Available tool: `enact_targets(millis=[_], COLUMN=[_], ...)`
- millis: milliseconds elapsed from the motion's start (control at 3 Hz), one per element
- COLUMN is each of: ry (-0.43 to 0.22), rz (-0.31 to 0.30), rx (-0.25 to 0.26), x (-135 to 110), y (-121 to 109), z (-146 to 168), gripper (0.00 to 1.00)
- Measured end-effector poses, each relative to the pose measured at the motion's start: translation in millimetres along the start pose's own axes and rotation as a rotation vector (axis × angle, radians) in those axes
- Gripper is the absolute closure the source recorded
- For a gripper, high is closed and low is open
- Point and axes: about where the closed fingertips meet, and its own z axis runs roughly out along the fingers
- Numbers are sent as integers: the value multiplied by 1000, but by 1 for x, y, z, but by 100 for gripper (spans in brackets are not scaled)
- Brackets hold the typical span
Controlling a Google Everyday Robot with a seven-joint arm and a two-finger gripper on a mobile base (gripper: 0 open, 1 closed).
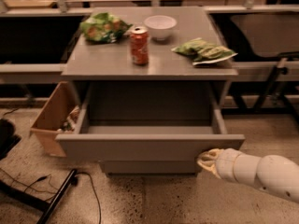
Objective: Close top drawer
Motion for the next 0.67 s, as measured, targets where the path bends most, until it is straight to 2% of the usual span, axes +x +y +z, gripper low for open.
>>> enact_targets(millis=[333,667], ry=[0,-34], rz=[0,-49], rx=[0,47], x=[0,-15], y=[0,-43], z=[0,11], gripper=[100,100])
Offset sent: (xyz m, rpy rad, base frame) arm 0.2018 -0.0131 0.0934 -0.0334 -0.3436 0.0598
